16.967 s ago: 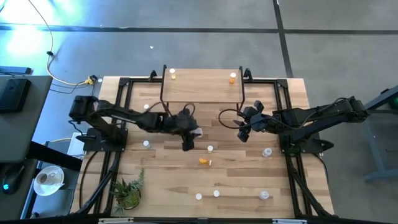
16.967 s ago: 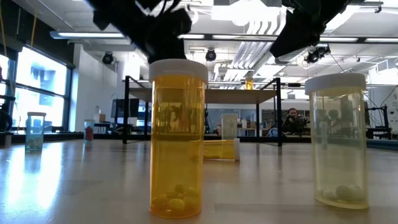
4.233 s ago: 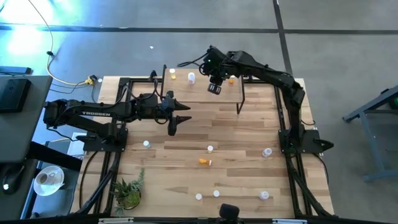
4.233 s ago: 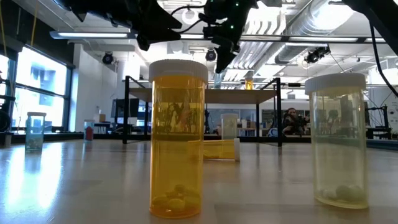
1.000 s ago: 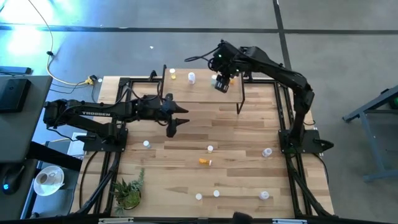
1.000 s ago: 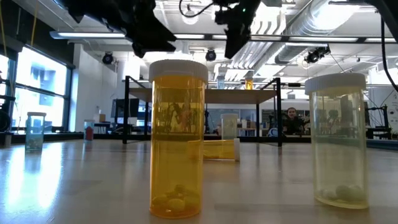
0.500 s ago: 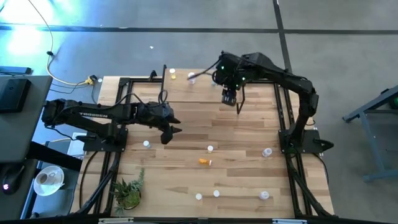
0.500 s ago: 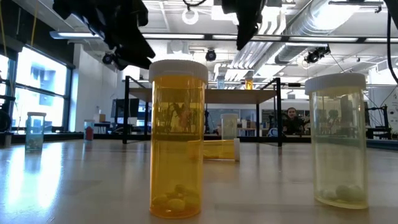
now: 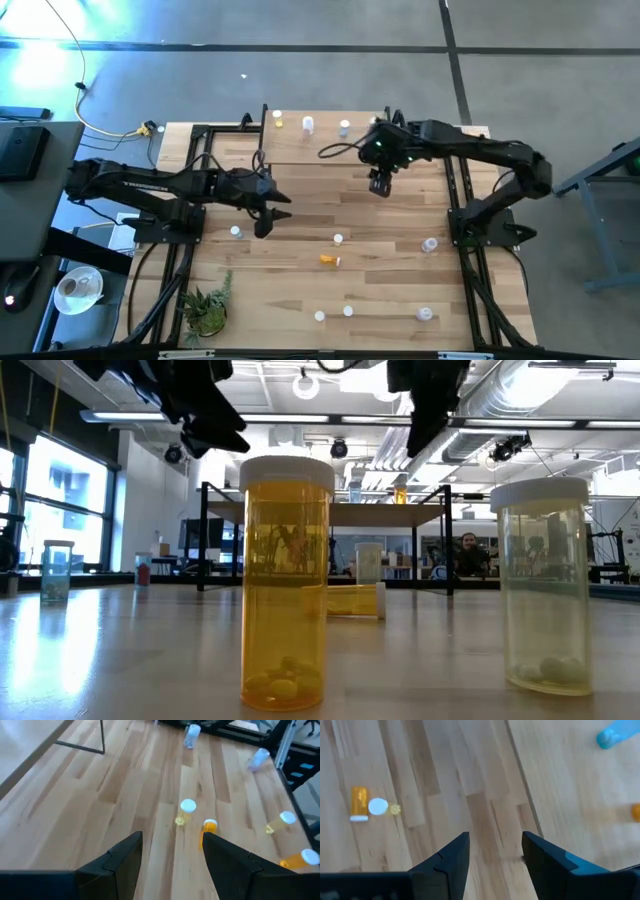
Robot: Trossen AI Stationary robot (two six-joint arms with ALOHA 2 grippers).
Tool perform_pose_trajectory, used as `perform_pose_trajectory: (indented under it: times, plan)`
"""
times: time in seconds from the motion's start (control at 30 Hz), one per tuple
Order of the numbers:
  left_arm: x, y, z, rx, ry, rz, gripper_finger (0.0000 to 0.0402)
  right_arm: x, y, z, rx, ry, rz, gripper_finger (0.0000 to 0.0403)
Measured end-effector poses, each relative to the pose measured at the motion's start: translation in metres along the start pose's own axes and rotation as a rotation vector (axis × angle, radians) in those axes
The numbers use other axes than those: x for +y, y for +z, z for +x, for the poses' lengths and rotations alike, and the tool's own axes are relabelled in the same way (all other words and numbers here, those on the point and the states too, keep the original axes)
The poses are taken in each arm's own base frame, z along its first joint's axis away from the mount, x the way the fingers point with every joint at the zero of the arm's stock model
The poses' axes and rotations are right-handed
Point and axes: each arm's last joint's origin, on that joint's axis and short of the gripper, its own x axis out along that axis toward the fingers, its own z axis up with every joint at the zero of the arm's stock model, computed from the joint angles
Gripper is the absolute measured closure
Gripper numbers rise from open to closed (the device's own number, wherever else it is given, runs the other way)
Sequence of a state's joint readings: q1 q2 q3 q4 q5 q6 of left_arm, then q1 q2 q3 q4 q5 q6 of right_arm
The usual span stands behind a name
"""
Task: Pick and place medicine bottles onto shelf by color
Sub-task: Put the top yellow pill bottle on the shelf aligned with the yellow pill bottle
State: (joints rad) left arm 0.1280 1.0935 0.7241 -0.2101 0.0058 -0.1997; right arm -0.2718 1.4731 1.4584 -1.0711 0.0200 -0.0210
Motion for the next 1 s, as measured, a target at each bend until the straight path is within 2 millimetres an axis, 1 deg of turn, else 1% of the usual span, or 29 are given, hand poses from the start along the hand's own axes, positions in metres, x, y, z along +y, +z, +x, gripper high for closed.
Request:
perform_pose_trajectory:
  times: [0.23,0.4,0.57,0.73,1.0]
  plan:
    - [-0.001,0.002,0.026,-0.031,-0.013,0.079,0.0204,0.015,-0.024,-0.01,-0.191,-0.091,0.045,0.0231]
    - [-0.003,-0.003,0.047,-0.018,-0.024,0.133,0.0204,0.025,-0.035,-0.008,-0.289,-0.105,0.044,0.0231]
    - [-0.009,-0.008,0.069,-0.037,-0.044,0.185,0.0204,0.036,-0.039,-0.002,-0.334,-0.104,0.035,0.0231]
    - [-0.013,-0.013,0.088,-0.058,-0.06,0.213,0.0204,0.045,-0.039,0.0,-0.343,-0.157,0.033,0.0231]
    - [-0.013,-0.019,0.112,-0.107,-0.067,0.212,0.0204,0.05,-0.038,-0.002,-0.372,-0.192,0.027,0.0231]
